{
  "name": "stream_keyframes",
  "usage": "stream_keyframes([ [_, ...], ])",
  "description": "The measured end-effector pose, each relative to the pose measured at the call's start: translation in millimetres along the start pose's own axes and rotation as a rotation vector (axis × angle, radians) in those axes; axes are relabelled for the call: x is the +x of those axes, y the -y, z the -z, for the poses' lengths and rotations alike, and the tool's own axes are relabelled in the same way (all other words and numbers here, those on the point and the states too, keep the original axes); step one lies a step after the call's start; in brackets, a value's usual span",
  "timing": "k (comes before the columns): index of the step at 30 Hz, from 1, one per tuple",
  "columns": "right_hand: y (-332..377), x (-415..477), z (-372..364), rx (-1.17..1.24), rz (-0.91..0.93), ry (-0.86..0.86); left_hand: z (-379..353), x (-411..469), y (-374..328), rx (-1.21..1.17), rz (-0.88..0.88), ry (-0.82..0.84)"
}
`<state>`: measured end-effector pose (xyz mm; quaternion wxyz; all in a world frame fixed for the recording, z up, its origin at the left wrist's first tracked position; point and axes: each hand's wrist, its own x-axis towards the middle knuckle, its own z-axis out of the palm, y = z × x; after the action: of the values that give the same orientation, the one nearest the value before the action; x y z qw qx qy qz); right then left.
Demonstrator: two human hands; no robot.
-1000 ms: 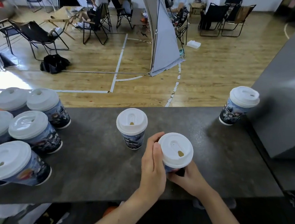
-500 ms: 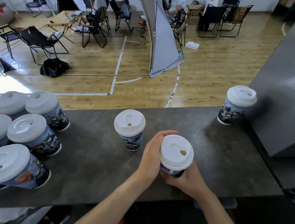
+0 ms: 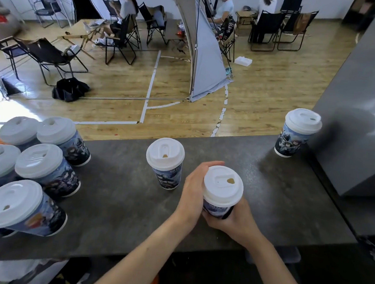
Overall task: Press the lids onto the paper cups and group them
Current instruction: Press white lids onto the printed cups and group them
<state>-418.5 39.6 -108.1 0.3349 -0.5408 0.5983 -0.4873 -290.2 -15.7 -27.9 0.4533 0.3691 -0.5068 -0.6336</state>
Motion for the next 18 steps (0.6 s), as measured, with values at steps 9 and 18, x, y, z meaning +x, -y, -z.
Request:
stream_keyframes([
  [9,9.7,-3.4,-3.6,0.021,0.046,0.013,-11.3,-22.6,22.9,0.030,-0.235,-0.211],
  [18,7.5,-5.1,-1.3,0.013,0.008,-0.018,-5.3,-7.2,5.5,0.009,-0.097,-0.085],
])
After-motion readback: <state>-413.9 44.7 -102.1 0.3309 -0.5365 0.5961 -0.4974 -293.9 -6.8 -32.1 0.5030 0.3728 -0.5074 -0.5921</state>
